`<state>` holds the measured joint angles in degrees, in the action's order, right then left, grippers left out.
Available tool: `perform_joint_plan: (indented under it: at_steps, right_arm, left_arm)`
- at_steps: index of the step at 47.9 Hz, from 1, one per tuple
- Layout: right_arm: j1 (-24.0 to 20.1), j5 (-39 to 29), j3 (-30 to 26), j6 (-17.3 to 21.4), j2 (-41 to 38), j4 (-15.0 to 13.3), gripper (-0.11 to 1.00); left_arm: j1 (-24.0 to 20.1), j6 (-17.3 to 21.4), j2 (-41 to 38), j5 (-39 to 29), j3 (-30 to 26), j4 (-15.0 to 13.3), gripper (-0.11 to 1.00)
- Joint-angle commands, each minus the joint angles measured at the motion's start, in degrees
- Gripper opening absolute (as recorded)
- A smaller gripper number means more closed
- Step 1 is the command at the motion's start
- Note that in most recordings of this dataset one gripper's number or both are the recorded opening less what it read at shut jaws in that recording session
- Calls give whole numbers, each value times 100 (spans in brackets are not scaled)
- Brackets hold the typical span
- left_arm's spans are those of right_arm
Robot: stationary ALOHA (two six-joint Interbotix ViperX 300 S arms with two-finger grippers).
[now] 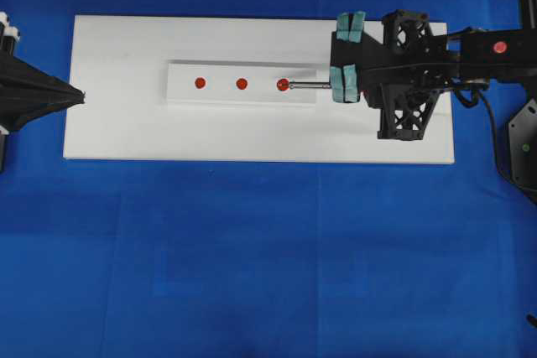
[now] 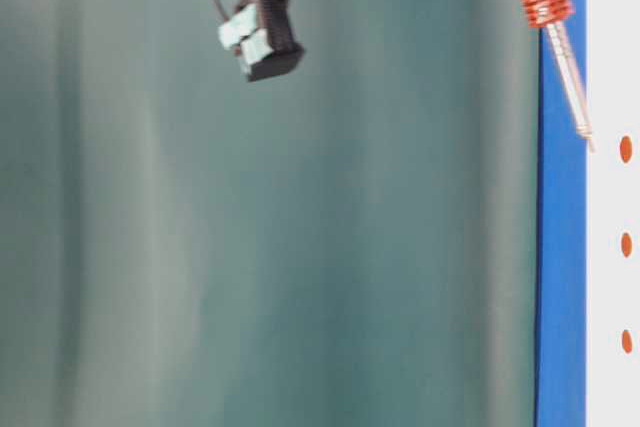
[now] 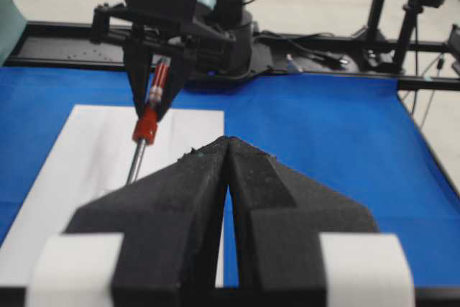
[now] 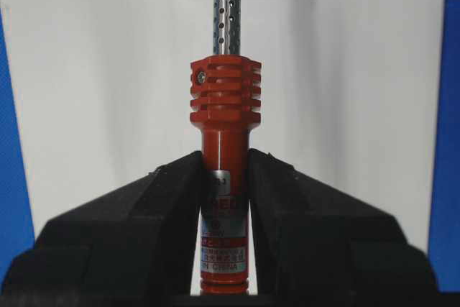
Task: Touch the tip of the soldering iron to the mark.
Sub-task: 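Hold the iron tip on the right red dot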
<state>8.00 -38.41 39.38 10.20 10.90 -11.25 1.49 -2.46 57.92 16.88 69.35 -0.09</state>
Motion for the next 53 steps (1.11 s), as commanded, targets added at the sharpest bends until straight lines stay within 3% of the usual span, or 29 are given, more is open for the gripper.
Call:
perform_joint_plan:
  at_steps: [1,53]
  right_arm:
    - [-9,158,-18,18,-18,18,6]
    - [149,255,44,0,-290,18,6]
  left_arm:
    - [9,0,-26,53,-70,18,0]
    - [9,-9,-26,35,-70,18,0]
